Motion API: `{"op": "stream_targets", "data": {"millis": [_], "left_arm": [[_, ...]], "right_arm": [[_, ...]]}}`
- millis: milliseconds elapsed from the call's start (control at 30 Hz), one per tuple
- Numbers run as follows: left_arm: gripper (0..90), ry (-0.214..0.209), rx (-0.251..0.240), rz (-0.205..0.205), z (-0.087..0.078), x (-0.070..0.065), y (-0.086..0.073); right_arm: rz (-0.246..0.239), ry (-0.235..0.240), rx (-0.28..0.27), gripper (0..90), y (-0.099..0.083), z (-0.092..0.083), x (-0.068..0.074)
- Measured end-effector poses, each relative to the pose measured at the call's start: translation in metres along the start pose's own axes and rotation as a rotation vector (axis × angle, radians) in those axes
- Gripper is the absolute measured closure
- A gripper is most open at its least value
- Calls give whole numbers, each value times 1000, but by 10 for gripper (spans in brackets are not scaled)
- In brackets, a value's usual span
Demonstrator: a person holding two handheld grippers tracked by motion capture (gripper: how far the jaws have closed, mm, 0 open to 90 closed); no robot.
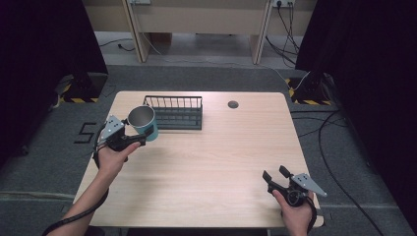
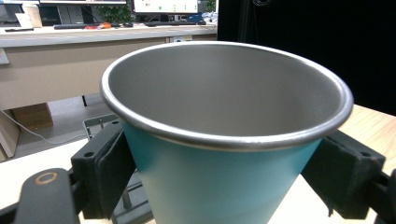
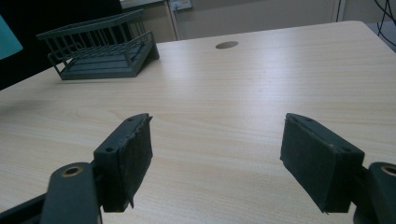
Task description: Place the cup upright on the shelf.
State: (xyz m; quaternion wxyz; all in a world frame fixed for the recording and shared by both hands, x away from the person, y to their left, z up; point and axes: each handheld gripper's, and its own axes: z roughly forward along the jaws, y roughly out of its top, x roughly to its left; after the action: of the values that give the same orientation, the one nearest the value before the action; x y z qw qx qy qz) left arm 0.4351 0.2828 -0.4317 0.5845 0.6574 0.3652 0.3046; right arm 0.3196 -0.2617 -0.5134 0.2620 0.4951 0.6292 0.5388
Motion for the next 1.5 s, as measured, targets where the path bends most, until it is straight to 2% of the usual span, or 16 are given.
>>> {"op": "stream_targets", "data": {"millis": [1233, 1500], "left_arm": [[154, 7, -25, -7, 26, 4, 22], [153, 8, -37, -3, 31, 5, 31]], "right_arm": [[0, 1, -1, 258, 0, 0, -1], [-1, 1, -1, 258, 0, 0, -1]]}}
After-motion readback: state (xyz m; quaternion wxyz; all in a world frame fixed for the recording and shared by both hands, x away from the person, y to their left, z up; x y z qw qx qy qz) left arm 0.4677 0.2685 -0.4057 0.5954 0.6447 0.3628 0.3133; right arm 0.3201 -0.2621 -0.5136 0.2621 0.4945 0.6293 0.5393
